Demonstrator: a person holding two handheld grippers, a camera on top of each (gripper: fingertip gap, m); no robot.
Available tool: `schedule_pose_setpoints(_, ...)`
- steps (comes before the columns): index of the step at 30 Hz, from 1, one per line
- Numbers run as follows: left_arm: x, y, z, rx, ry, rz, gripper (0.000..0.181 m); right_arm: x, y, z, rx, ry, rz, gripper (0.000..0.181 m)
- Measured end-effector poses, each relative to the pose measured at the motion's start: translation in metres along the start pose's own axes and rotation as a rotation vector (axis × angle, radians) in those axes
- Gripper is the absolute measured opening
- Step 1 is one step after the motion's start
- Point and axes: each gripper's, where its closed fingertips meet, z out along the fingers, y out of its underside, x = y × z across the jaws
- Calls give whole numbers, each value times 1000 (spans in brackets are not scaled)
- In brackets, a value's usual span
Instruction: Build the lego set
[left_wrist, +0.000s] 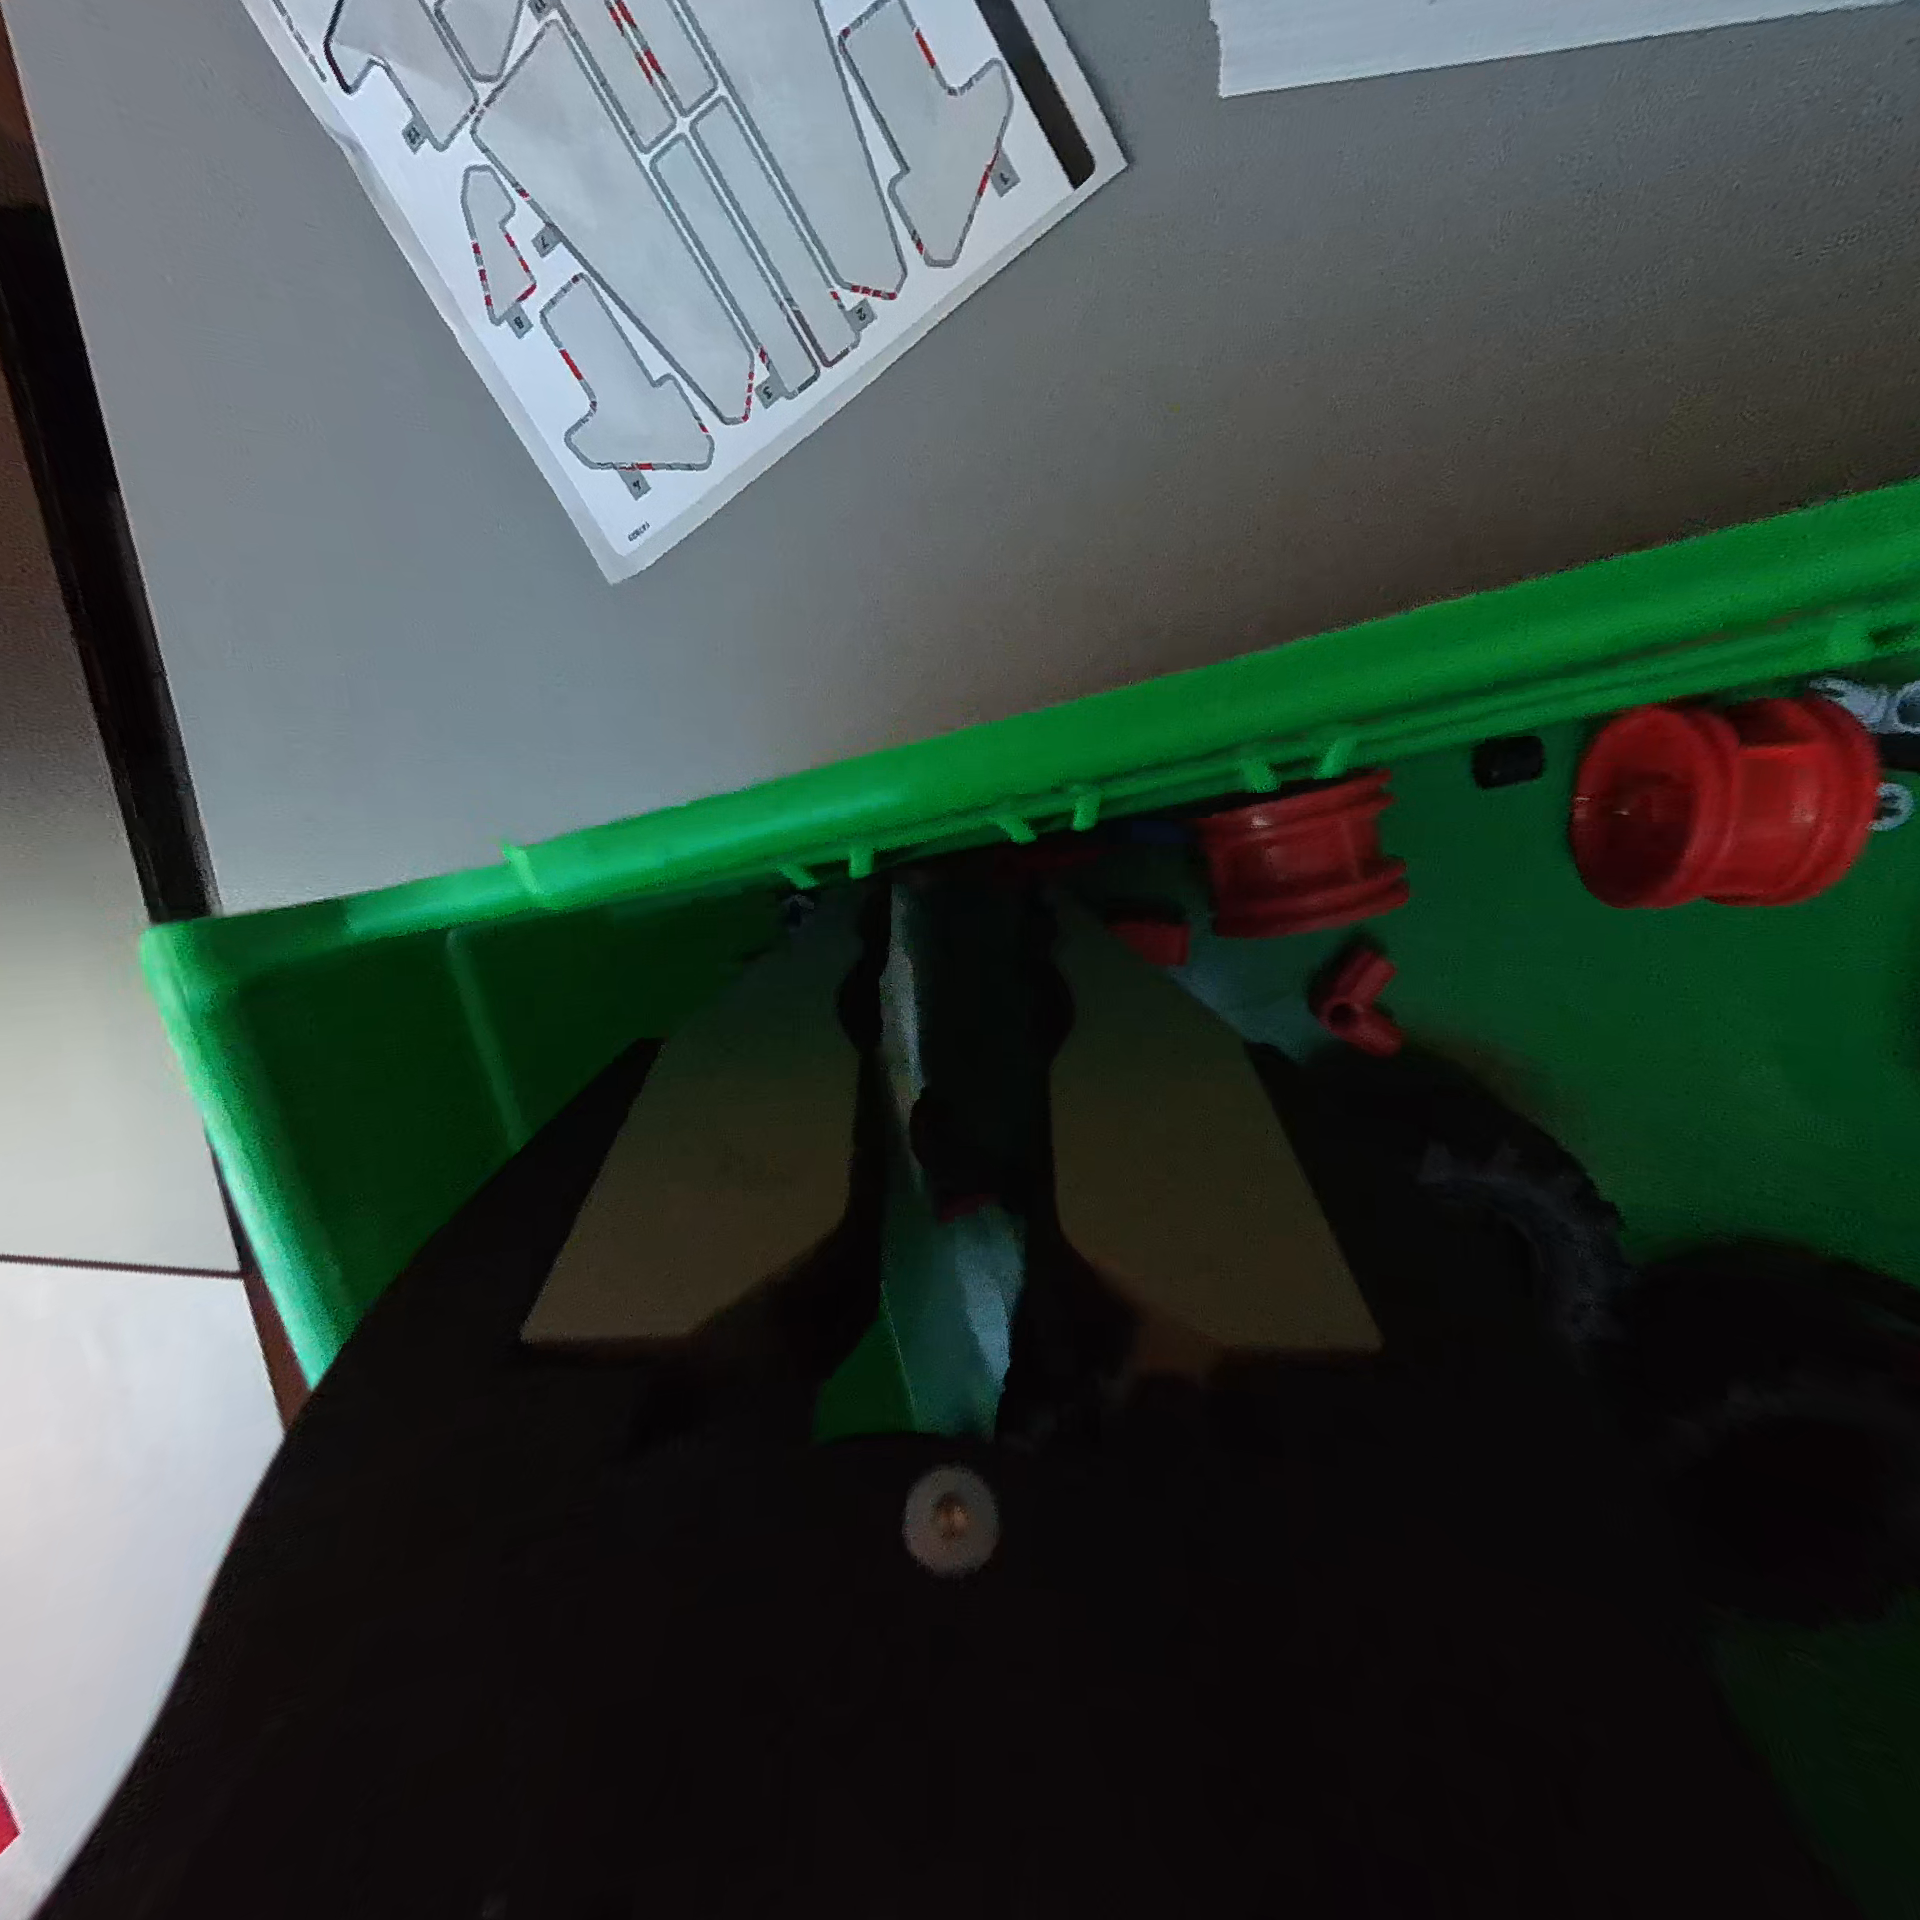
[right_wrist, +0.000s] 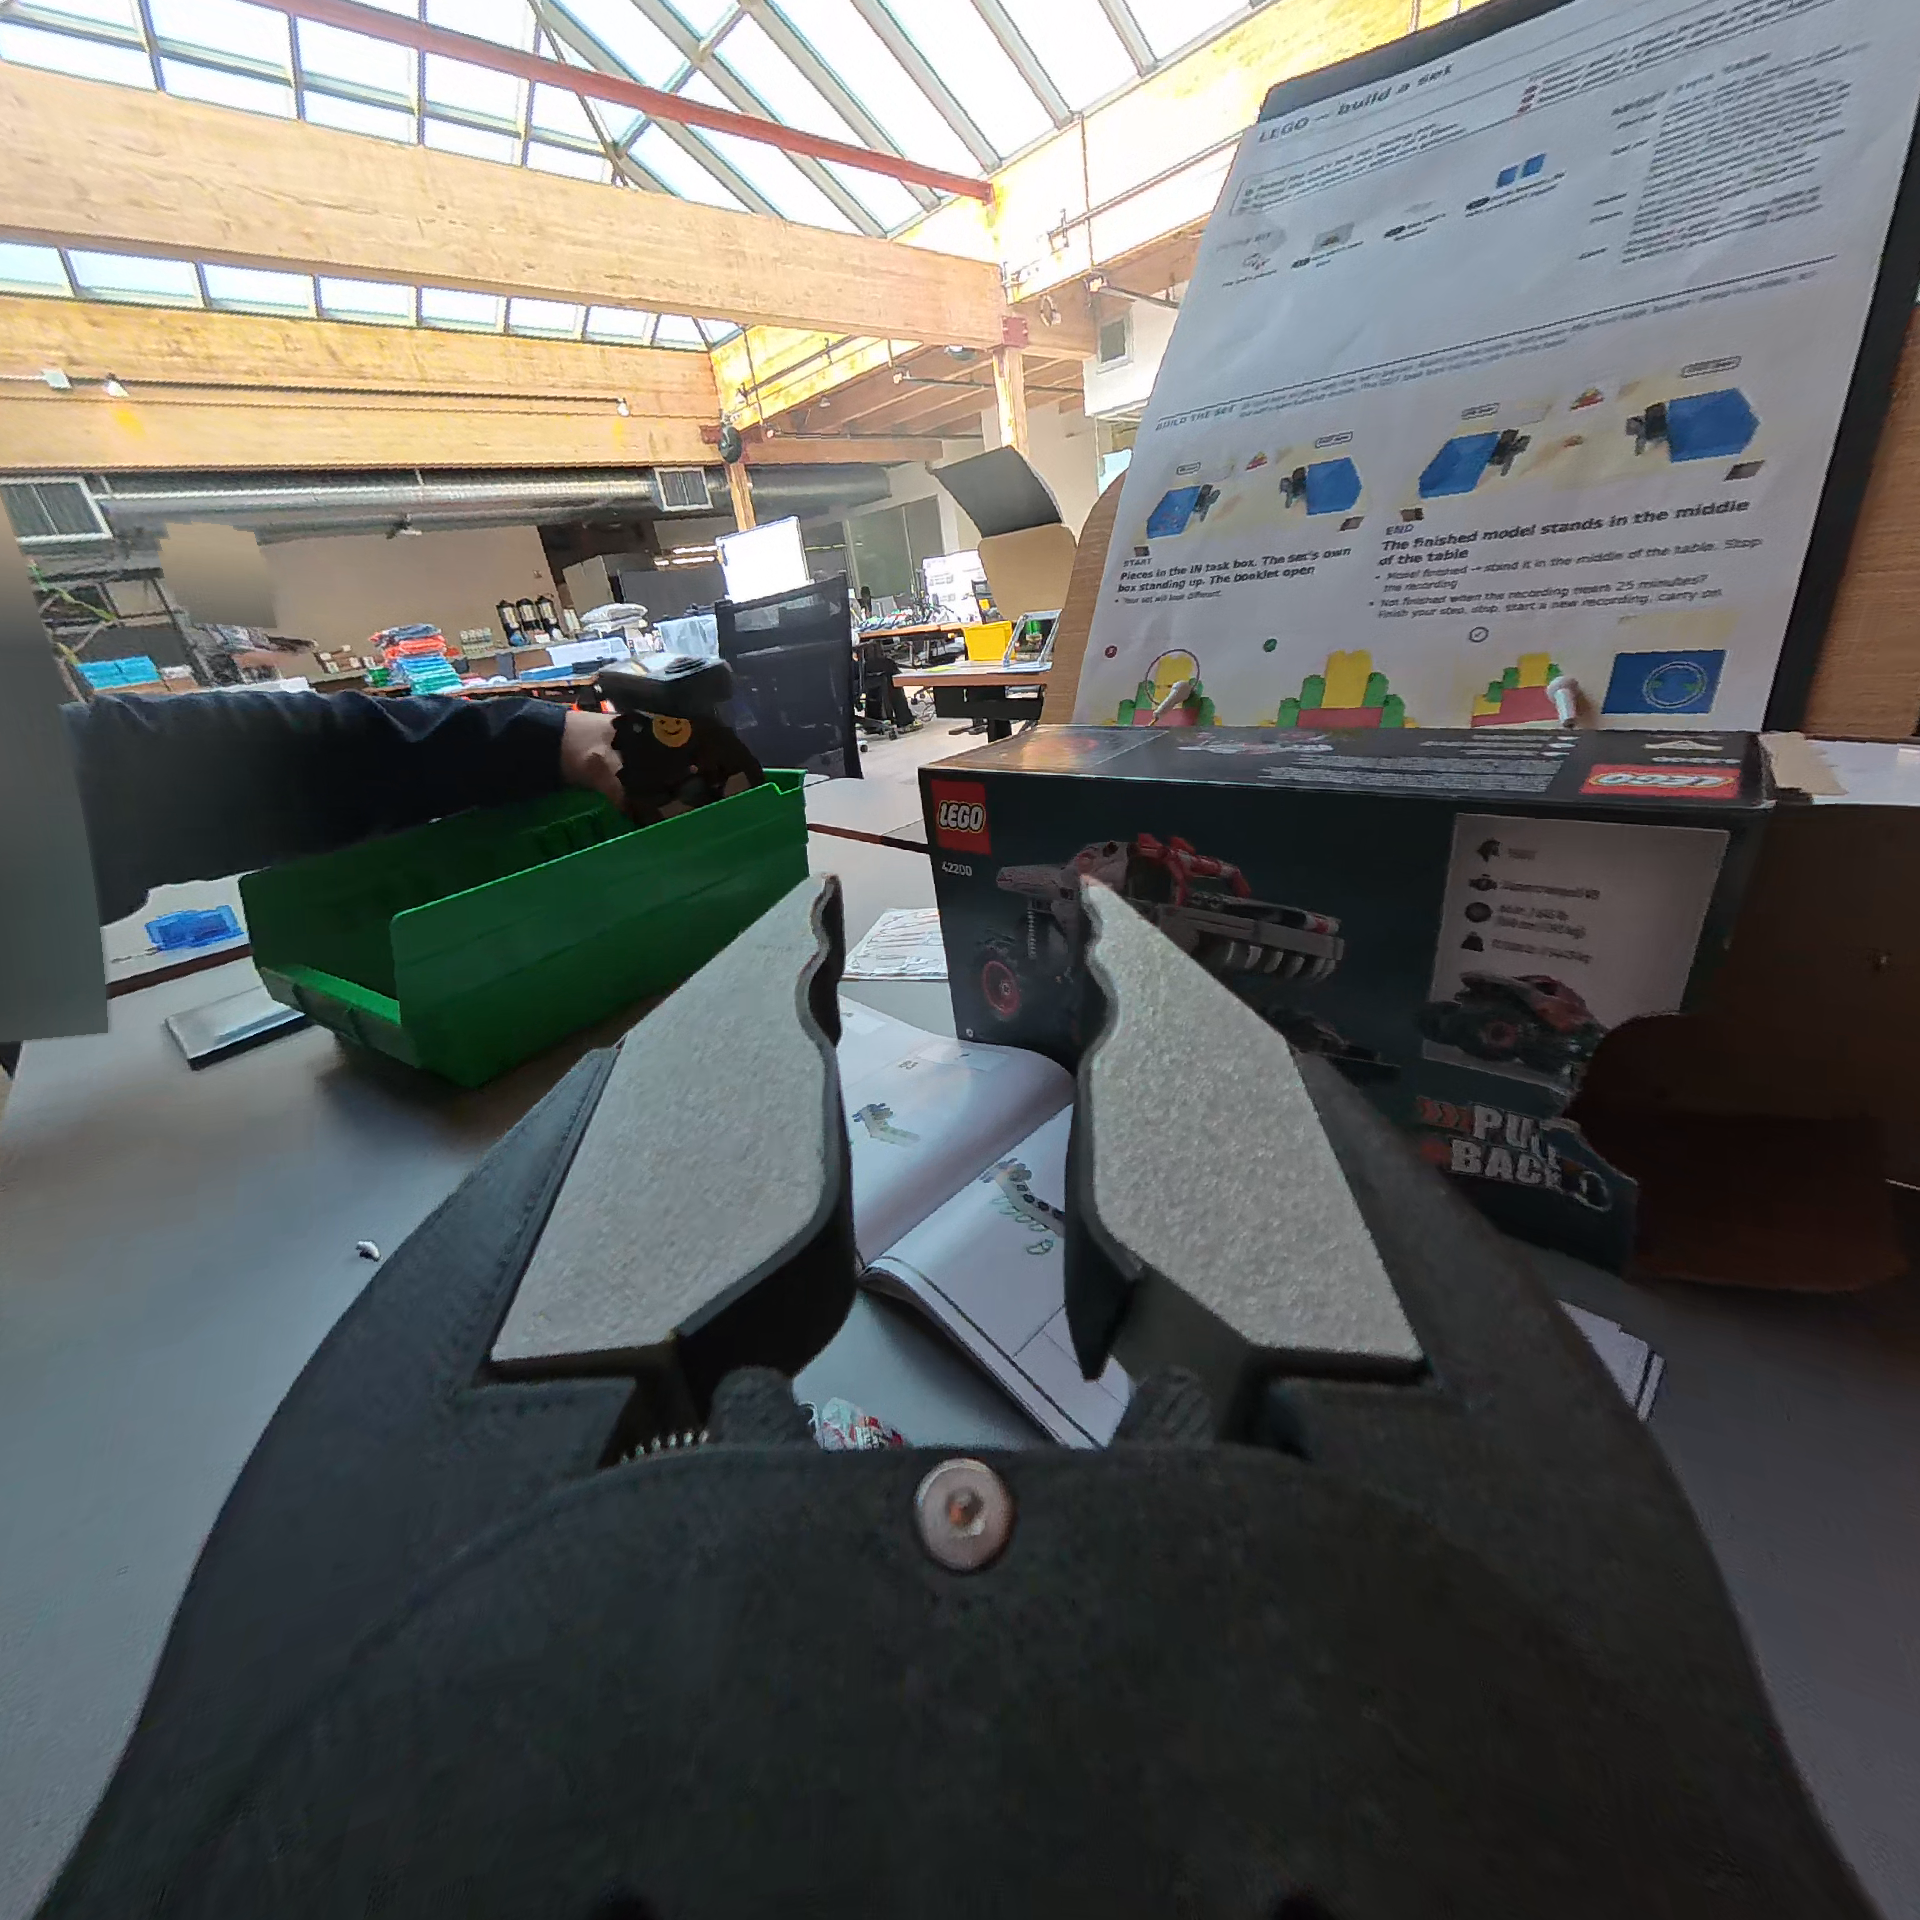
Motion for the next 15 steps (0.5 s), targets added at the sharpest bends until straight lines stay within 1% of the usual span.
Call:
schedule_pose_setpoints(3,2,0,1,-25,23,15,16,0,0,0,2,1,1,39)
schedule_pose_setpoints(6,5,5,0,-78,16,69,8,1,-2,-2,13,1,7,39)
schedule_pose_setpoints(10,5,14,-3,-130,11,76,0,0,-5,-3,25,0,9,39)
schedule_pose_setpoints(12,1,15,-4,-122,-19,81,0,-1,-6,-4,28,-4,9,39)
schedule_pose_setpoints(15,-8,8,-5,-75,-98,91,2,-2,-6,-3,28,-11,7,39)
